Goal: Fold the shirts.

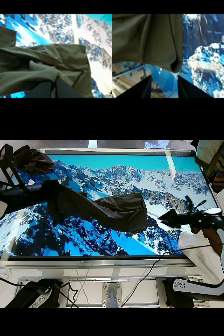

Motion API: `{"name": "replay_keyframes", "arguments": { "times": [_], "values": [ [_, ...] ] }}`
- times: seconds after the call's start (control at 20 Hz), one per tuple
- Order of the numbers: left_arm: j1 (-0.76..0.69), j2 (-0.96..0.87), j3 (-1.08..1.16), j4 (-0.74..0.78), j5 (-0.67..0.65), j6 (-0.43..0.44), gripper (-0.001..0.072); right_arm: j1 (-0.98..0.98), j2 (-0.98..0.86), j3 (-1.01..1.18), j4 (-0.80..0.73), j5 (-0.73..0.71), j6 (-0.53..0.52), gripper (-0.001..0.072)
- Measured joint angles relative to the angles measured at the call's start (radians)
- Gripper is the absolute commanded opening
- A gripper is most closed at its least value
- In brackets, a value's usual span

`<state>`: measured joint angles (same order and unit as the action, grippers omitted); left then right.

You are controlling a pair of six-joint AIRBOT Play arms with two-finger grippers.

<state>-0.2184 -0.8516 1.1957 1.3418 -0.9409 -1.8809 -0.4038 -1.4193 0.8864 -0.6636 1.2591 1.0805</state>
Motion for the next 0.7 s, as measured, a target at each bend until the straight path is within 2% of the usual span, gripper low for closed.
{"name": "replay_keyframes", "arguments": {
  "times": [0.25,0.7],
  "values": [
    [0.0,-0.01,0.0,0.043,-0.003,0.0,0.0015,0.05,-0.15,-0.014,0.077,-0.014,-0.002,0.038],
    [0.0,-0.04,0.0,0.069,-0.006,0.001,0.0016,0.124,-0.232,-0.017,0.091,-0.05,0.051,0.038]
  ]
}}
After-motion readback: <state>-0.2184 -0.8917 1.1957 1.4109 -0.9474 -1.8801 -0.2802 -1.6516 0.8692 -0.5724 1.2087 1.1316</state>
